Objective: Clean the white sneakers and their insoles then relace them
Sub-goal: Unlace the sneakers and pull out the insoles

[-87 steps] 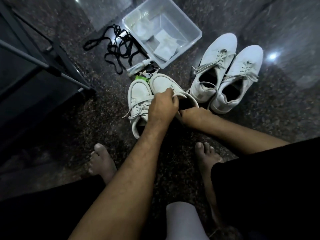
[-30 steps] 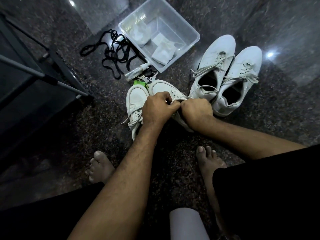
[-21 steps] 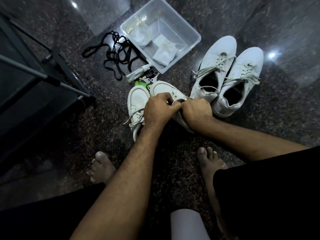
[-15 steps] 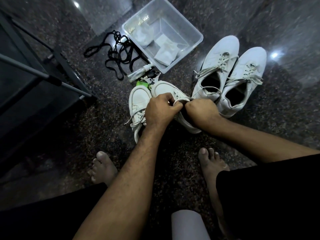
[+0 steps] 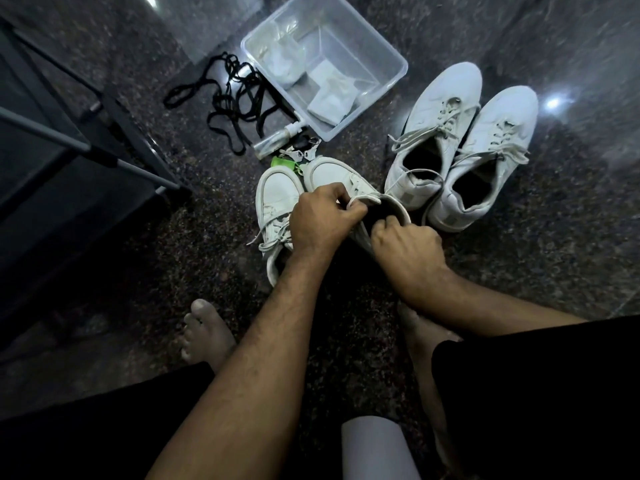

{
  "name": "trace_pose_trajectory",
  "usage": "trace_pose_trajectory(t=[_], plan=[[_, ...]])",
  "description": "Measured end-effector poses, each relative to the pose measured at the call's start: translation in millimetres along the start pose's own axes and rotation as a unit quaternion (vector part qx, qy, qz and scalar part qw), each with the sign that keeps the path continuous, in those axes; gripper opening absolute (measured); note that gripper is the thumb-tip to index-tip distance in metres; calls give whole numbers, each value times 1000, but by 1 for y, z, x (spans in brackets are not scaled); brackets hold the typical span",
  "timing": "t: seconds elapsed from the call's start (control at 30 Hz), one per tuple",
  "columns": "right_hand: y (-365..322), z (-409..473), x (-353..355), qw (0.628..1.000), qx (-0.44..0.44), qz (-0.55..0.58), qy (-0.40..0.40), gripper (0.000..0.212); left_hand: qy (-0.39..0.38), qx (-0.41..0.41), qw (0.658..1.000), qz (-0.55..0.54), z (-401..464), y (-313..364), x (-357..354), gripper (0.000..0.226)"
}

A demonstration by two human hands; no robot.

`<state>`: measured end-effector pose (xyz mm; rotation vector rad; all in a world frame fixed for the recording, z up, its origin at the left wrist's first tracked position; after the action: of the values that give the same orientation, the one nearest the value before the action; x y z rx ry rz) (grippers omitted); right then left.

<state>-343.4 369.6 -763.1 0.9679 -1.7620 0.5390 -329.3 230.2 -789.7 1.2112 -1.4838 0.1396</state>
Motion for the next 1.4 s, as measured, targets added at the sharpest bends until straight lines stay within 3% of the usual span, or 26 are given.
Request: trace_pose_trajectory(t=[0.27,0.5,1.07,1.4], plan=[[18,17,8,992,-51,112,-24,24,4,0,1000,7,-1,0,0,29],[7,34,11,999,-14,27,-10,25,0,6,1000,2,-2,-1,1,29],[8,31,5,999,-12,35,-1,23,-6,4,1000,-6,-2,-4,0,31],[13,26,3,998,18,29,-47,27,-6,-6,1000,13,-5,1,-6,31]])
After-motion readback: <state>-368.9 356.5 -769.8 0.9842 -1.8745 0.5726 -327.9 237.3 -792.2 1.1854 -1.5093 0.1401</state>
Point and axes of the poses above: each hand's wrist, its own z-axis towards the middle knuckle, its own x-axis out of the back of the hand, y = z × x, the point moved 2 cm from there along z, towards the middle knuckle, and after that the axes turned 8 degrees about x, right-handed, at the moved point
